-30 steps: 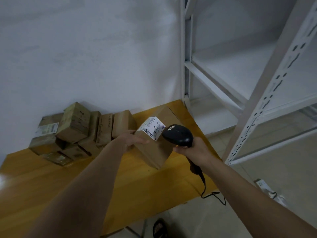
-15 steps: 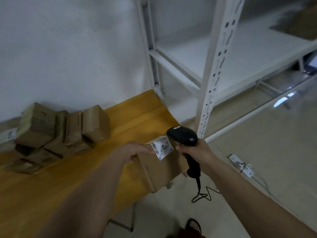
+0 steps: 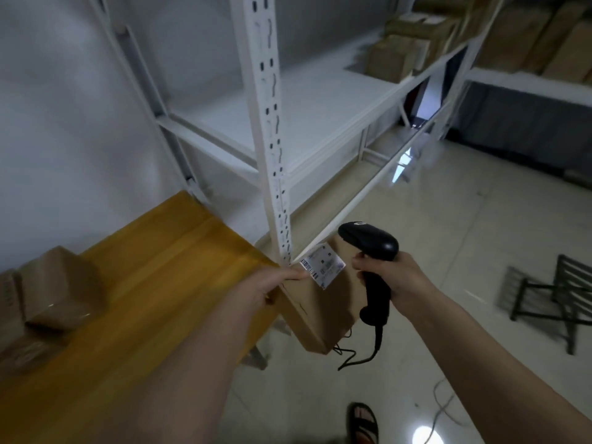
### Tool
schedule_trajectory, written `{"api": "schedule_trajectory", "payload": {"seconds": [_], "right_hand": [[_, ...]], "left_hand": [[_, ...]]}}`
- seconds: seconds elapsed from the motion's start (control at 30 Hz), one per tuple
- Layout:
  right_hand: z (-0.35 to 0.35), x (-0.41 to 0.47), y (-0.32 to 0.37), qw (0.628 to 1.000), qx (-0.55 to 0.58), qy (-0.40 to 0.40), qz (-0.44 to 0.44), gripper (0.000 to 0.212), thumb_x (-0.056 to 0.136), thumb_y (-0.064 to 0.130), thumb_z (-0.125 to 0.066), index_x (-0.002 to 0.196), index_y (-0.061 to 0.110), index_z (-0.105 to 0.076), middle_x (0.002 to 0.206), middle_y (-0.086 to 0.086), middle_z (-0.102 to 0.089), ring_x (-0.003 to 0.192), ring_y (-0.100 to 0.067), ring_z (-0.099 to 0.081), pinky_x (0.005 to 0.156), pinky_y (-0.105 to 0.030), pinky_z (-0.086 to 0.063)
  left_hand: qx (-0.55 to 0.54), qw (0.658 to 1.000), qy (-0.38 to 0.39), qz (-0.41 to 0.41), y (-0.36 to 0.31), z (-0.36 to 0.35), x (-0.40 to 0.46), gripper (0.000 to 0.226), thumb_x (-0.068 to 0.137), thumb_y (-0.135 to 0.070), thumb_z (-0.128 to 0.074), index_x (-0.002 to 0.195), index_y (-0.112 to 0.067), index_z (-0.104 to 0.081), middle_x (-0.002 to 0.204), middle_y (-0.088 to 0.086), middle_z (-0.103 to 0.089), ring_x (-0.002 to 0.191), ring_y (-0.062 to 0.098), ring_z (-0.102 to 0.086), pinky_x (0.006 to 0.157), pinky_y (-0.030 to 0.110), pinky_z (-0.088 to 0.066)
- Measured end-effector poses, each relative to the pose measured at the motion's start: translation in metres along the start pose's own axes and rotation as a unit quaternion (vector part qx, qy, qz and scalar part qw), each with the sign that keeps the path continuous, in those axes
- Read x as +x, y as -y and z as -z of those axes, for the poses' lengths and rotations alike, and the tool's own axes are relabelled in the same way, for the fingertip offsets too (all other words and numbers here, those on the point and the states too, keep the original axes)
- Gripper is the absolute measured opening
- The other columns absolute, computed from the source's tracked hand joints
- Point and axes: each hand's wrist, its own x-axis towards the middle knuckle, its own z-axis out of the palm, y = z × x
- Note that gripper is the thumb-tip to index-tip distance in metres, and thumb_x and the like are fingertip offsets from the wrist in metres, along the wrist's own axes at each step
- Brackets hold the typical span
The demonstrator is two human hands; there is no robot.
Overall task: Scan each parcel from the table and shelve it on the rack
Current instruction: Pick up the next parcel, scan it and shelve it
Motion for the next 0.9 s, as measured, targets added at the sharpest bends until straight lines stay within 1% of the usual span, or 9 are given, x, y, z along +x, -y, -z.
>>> {"api": "schedule_trajectory", "payload": {"seconds": [0.13, 0.27, 0.3, 0.4, 0.5, 0.6, 0.7, 0.77, 0.9], "right_hand": [[0.038, 0.009, 0.027, 0.998, 0.053, -0.006, 0.028, 0.016, 0.071, 0.001, -0.078, 0.084, 0.004, -0.071, 0.077, -0.013, -0.070, 0.072, -0.025, -0.065, 0.078, -0.040, -0.056], [0.081, 0.029, 0.066, 0.996, 0.069, 0.009, 0.054, 0.016, 0.072, 0.000, -0.077, 0.086, 0.003, -0.070, 0.079, -0.015, -0.068, 0.075, -0.028, -0.063, 0.082, -0.044, -0.054], [0.093, 0.035, 0.077, 0.995, 0.073, 0.012, 0.060, 0.016, 0.072, -0.001, -0.077, 0.086, 0.002, -0.070, 0.080, -0.015, -0.068, 0.075, -0.028, -0.062, 0.082, -0.044, -0.054], [0.127, 0.058, 0.109, 0.992, 0.088, 0.026, 0.082, 0.020, 0.072, -0.002, -0.076, 0.091, 0.000, -0.068, 0.082, -0.014, -0.067, 0.073, -0.027, -0.062, 0.077, -0.041, -0.055], [0.152, 0.083, 0.142, 0.989, 0.103, 0.031, 0.103, 0.022, 0.074, -0.005, -0.073, 0.095, -0.002, -0.067, 0.081, -0.013, -0.066, 0.069, -0.025, -0.061, 0.069, -0.036, -0.054], [0.168, 0.109, 0.174, 0.986, 0.111, 0.045, 0.119, 0.023, 0.075, -0.006, -0.072, 0.097, -0.002, -0.065, 0.082, -0.013, -0.065, 0.069, -0.024, -0.061, 0.065, -0.033, -0.055], [0.174, 0.130, 0.197, 0.982, 0.125, 0.055, 0.128, 0.025, 0.075, -0.004, -0.073, 0.098, 0.000, -0.065, 0.080, -0.012, -0.066, 0.069, -0.023, -0.063, 0.065, -0.033, -0.056], [0.175, 0.148, 0.213, 0.981, 0.134, 0.059, 0.131, 0.022, 0.075, -0.004, -0.073, 0.095, 0.000, -0.065, 0.079, -0.012, -0.066, 0.065, -0.020, -0.064, 0.063, -0.032, -0.056], [0.171, 0.185, 0.243, 0.980, 0.140, 0.053, 0.127, 0.024, 0.075, -0.004, -0.073, 0.098, -0.003, -0.064, 0.083, -0.015, -0.066, 0.068, -0.022, -0.063, 0.063, -0.032, -0.056]], "left_hand": [[-0.023, 0.998, -0.030, -0.045, -0.041, -0.032, 0.007, 0.045, 0.058, -0.044, -0.088, 0.089, -0.020, -0.065, 0.078, -0.004, -0.069, 0.074, 0.013, -0.061, 0.048, 0.021, -0.046], [-0.071, 0.992, -0.072, -0.081, -0.095, -0.068, 0.021, 0.047, 0.063, -0.048, -0.085, 0.090, -0.017, -0.064, 0.075, 0.000, -0.069, 0.070, 0.015, -0.065, 0.048, 0.019, -0.048], [-0.083, 0.989, -0.077, -0.091, -0.110, -0.077, 0.025, 0.048, 0.064, -0.049, -0.084, 0.092, -0.016, -0.064, 0.078, 0.001, -0.070, 0.071, 0.015, -0.066, 0.048, 0.019, -0.049], [-0.133, 0.981, -0.077, -0.119, -0.158, -0.103, 0.038, 0.054, 0.069, -0.052, -0.080, 0.105, -0.016, -0.064, 0.090, 0.004, -0.072, 0.082, 0.020, -0.069, 0.064, 0.028, -0.056], [-0.190, 0.966, -0.087, -0.152, -0.203, -0.120, 0.047, 0.039, 0.075, -0.053, -0.075, 0.094, -0.022, -0.064, 0.082, 0.000, -0.075, 0.076, 0.018, -0.071, 0.061, 0.028, -0.057], [-0.236, 0.951, -0.099, -0.176, -0.243, -0.133, 0.061, 0.040, 0.078, -0.057, -0.070, 0.105, -0.028, -0.064, 0.097, 0.000, -0.072, 0.087, 0.019, -0.069, 0.074, 0.035, -0.059], [-0.278, 0.939, -0.088, -0.182, -0.272, -0.140, 0.072, 0.039, 0.080, -0.058, -0.068, 0.105, -0.029, -0.063, 0.098, 0.001, -0.072, 0.089, 0.021, -0.069, 0.068, 0.035, -0.058], [-0.334, 0.924, -0.071, -0.172, -0.296, -0.143, 0.084, 0.036, 0.081, -0.057, -0.067, 0.104, -0.028, -0.061, 0.099, 0.004, -0.072, 0.090, 0.024, -0.069, 0.064, 0.037, -0.058], [-0.442, 0.883, -0.009, -0.156, -0.344, -0.143, 0.117, 0.038, 0.091, -0.056, -0.055, 0.105, -0.022, -0.059, 0.108, 0.011, -0.068, 0.097, 0.033, -0.066, 0.068, 0.045, -0.057]]}}
